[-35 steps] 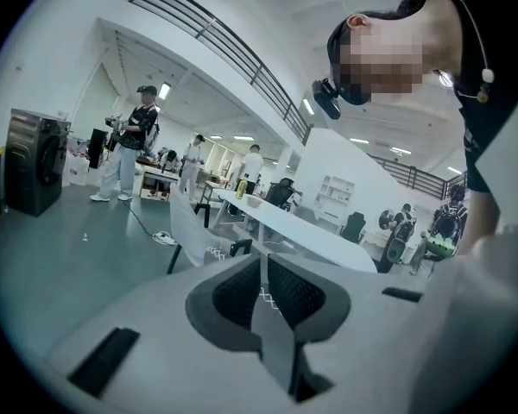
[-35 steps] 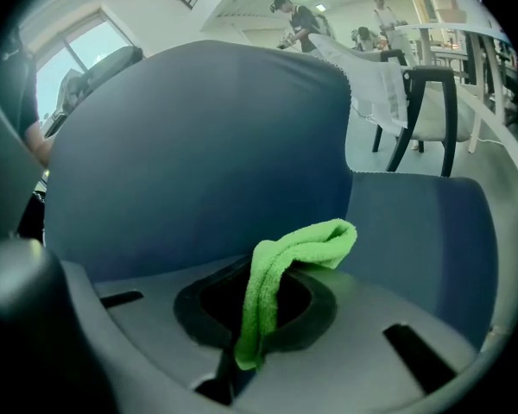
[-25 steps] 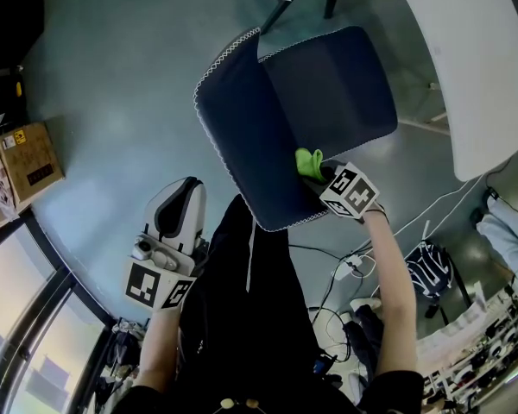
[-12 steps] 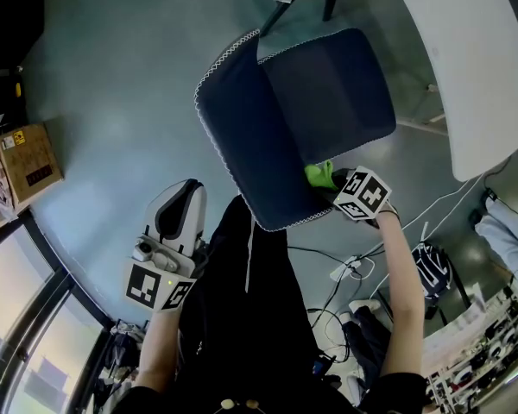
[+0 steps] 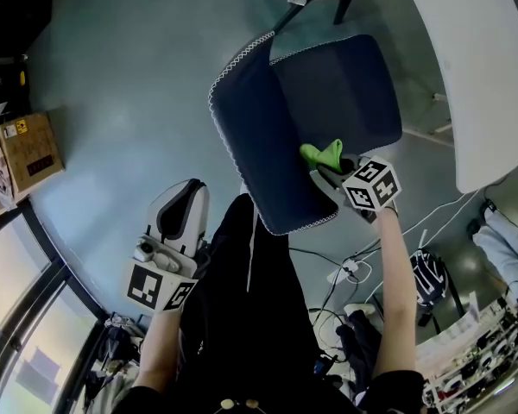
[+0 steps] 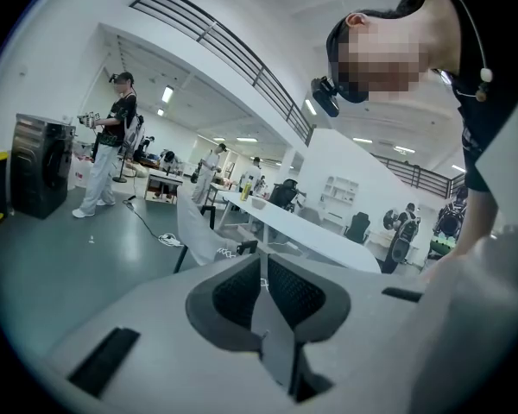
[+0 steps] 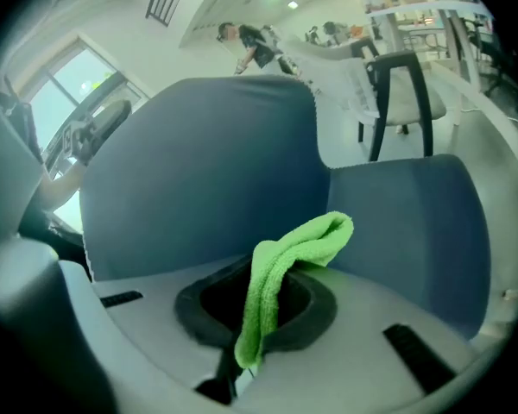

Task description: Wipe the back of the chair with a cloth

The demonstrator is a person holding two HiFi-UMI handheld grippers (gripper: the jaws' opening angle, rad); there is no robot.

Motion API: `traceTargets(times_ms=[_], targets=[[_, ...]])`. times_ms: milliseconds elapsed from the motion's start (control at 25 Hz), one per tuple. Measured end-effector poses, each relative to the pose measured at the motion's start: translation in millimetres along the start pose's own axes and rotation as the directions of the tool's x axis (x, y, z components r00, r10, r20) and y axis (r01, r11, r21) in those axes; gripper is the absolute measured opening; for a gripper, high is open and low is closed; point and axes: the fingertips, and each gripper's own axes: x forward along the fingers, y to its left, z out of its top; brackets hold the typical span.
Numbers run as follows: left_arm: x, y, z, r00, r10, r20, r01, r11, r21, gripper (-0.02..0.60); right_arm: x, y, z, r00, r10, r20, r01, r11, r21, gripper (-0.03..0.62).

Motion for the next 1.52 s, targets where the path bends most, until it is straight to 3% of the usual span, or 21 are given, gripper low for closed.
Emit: traceTargets(times_ms=[240,480,800,1040,1240,1520], targets=[[-5,6,11,1.0,0.001,0.029,-0.001,1.0,-0.002,0.029,1,-25,63,0.975,-0.108,0.196,0.092,0.992,0.087,0.02],[-9,9,11,0.999,0.024,0.049,-0.022,0.999,-0.023,0.029,7,-51,108,0.93,-0.229,0.288,0.187,0.968,0.167,0.02],[-19,18,7,0.997,0.056,0.058,-0.053,0.997,-0.05,0.031,36,-72,134,0.916,-0.29,0.277,0.25,0.953,0.17,0.02],[-33,33,8,0.994,0.084,0.076,-0.077,0.993,-0.085,0.031,61,-103,161,0.874,-0.373,0.313,0.302,0.919,0.252,0.02],[-38,50,10,0.985,0.151,0.082,-0.144,0.985,-0.091,0.032,79,-128,176,0.857,-0.409,0.314,0.318,0.898,0.303,0.02],[-31,53,7,0.988,0.143,0.064,-0.139,0.988,-0.064,0.1,95,-141,186,0.854,-0.411,0.318,0.317,0.897,0.308,0.02]])
